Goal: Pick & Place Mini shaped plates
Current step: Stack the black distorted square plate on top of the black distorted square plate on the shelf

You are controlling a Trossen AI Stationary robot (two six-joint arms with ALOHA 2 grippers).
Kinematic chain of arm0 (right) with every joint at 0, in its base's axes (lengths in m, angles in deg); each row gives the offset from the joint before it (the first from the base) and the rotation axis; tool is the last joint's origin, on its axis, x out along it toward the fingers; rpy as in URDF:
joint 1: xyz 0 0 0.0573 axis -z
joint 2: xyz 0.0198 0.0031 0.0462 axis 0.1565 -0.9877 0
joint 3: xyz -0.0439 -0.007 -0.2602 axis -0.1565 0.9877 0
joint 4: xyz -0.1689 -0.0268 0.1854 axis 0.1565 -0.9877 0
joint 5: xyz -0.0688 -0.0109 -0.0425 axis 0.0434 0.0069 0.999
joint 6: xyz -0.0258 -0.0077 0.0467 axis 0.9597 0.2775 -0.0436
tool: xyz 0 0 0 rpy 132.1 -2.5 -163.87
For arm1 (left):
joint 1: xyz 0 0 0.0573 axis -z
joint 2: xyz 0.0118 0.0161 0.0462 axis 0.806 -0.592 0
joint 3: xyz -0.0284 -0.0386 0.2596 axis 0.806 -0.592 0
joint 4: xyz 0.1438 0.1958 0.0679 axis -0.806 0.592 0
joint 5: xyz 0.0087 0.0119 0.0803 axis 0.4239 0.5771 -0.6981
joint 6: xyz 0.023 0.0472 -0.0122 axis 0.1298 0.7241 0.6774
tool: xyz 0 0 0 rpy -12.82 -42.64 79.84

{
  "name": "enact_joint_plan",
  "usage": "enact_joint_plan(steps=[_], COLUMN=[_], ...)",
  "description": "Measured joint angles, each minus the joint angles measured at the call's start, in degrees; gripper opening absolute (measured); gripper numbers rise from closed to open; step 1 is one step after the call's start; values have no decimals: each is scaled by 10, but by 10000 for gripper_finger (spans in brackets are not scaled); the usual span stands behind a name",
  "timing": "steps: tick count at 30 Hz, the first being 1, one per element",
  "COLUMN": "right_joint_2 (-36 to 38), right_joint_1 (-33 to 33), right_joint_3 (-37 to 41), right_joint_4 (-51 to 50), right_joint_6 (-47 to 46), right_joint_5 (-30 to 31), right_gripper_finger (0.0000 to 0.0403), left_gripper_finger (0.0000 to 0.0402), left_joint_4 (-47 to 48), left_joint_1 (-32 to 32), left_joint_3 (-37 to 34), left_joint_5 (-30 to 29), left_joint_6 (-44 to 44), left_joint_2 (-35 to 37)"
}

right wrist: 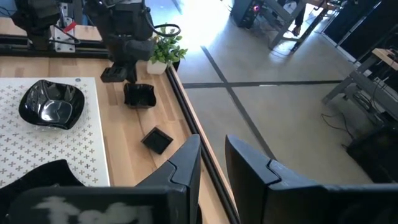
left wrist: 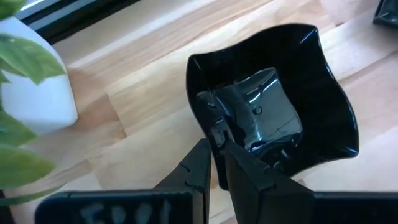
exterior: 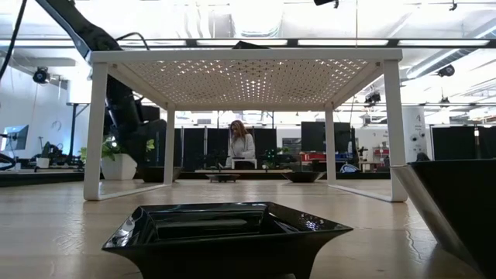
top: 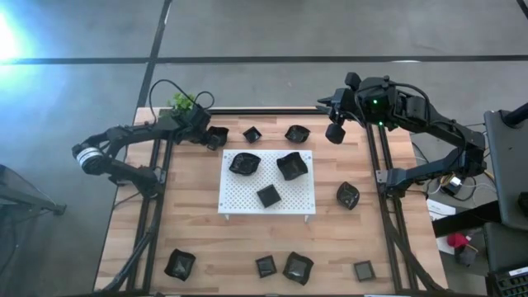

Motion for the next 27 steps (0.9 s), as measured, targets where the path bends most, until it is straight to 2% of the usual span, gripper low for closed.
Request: enact_joint_plan(steps=[27], right_joint_2=[0], right_joint_1=[0], right_joint_3=[0], right_joint_4=[2], right_joint_6=[1], right_joint_5=[0], right_gripper_finger=[72], left_gripper_finger=[44], left_joint_4=[-46], left_joint_1=[0], left_joint_3=[-30], left_joint_5=[0], left_joint_6=[-29], left_joint_2=[0])
